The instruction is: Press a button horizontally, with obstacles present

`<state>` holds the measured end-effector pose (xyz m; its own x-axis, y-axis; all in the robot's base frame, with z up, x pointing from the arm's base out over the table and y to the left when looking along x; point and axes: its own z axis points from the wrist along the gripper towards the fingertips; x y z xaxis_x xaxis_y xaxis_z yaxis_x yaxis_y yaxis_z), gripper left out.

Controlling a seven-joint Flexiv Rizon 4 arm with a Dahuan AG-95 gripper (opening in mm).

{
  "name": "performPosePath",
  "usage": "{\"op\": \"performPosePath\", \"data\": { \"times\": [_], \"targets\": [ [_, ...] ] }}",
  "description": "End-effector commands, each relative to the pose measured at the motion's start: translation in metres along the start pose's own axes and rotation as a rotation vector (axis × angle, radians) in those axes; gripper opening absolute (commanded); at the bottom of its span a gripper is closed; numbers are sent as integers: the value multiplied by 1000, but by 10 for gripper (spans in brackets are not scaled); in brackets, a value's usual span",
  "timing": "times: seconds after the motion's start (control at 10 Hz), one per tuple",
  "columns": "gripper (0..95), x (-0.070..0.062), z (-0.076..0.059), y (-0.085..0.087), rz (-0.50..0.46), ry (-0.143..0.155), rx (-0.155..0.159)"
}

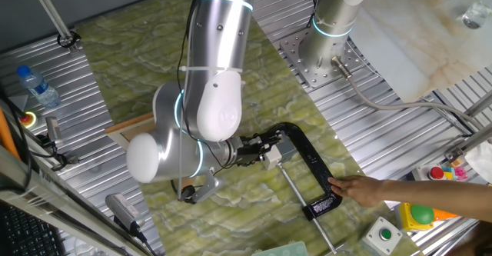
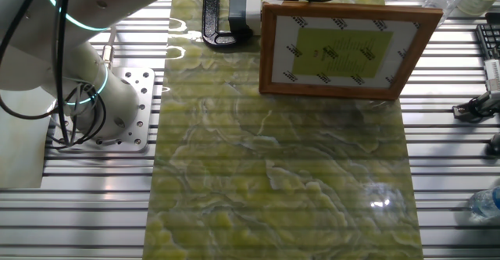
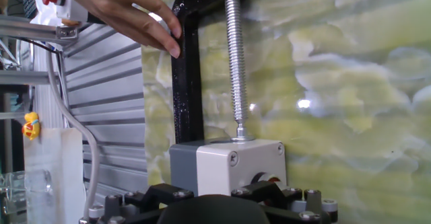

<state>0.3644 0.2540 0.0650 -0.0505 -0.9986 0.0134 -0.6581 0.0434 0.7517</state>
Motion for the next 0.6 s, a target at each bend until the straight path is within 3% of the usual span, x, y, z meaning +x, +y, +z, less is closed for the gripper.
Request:
{"op": "performPosePath", "data": {
  "times": [0.1,0.6],
  "targets": [
    [950,-1,0,1,-4,-1,-3],
    [950,0,1,2,4,7,-4]
  ]
}}
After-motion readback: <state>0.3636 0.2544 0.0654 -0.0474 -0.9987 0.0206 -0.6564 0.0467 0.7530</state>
